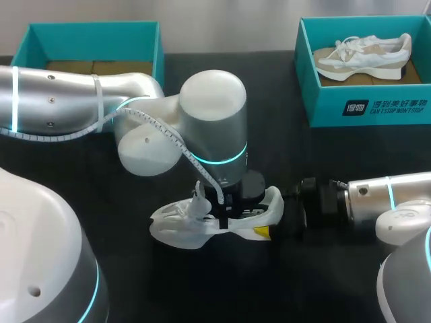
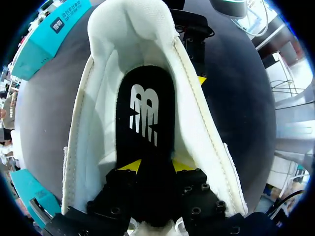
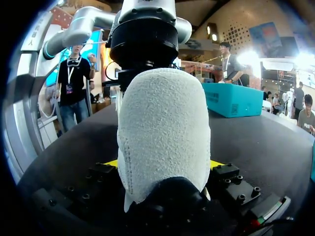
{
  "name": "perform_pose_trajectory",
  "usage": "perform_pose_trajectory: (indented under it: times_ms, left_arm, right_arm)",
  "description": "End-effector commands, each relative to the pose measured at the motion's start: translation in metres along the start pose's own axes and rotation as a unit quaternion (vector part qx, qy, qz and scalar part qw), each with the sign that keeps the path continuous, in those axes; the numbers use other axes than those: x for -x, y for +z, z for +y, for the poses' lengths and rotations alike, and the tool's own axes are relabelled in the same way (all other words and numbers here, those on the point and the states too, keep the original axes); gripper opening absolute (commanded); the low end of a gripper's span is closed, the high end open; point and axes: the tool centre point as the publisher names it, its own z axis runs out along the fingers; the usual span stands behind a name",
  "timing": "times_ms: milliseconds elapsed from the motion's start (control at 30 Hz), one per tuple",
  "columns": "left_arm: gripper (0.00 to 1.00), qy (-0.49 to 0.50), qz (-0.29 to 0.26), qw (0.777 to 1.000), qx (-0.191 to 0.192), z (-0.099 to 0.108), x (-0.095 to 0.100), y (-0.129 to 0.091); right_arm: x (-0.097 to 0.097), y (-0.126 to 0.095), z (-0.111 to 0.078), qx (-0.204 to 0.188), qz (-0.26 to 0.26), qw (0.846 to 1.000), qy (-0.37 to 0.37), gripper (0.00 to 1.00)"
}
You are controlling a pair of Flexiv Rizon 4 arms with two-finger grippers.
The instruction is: Take the shoe out of the shoebox, open the shoe tongue, remove and reinsert the insole, then place the shoe into the shoebox
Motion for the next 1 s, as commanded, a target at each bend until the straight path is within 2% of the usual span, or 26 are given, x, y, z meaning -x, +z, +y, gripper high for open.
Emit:
perform_pose_trajectory:
  times_ms: [33, 233, 467, 567, 667, 700, 833, 1000]
  left_arm:
    - [0.36, -0.004, -0.011, 1.0, 0.007, -0.005, 0.006, 0.007]
    - [0.36, -0.01, -0.035, 0.999, 0.01, -0.01, 0.011, 0.021]
    - [0.31, -0.026, -0.045, 0.999, 0.011, -0.01, 0.032, 0.025]
    - [0.22, -0.032, -0.054, 0.998, 0.016, -0.01, 0.039, 0.026]
    - [0.09, -0.034, -0.056, 0.998, 0.019, -0.009, 0.043, 0.029]
    - [0.02, -0.035, -0.056, 0.998, 0.019, -0.008, 0.043, 0.03]
    - [0.0, -0.04, -0.051, 0.998, 0.016, -0.005, 0.046, 0.03]
    - [0.0, -0.043, -0.026, 0.999, -0.009, 0.005, 0.048, 0.019]
  right_arm:
    - [0.0, 0.0, 0.002, -0.002, 0.0, 1.0, 0.0, 0.0]
    - [0.0, 0.0, 0.002, -0.002, 0.0, 1.0, 0.0, 0.0]
    - [0.0, 0.0, 0.002, -0.002, 0.0, 1.0, 0.0, 0.0]
    - [0.0, 0.0, 0.002, -0.002, 0.0, 1.0, 0.0, 0.0]
    - [0.0, 0.0, 0.002, -0.002, 0.0, 1.0, 0.0, 0.0]
    - [0.0, 0.0, 0.002, -0.002, 0.0, 1.0, 0.0, 0.0]
    - [0.0, 0.0, 0.002, -0.002, 0.0, 1.0, 0.0, 0.0]
    - [0.0, 0.0, 0.002, -0.002, 0.0, 1.0, 0.0, 0.0]
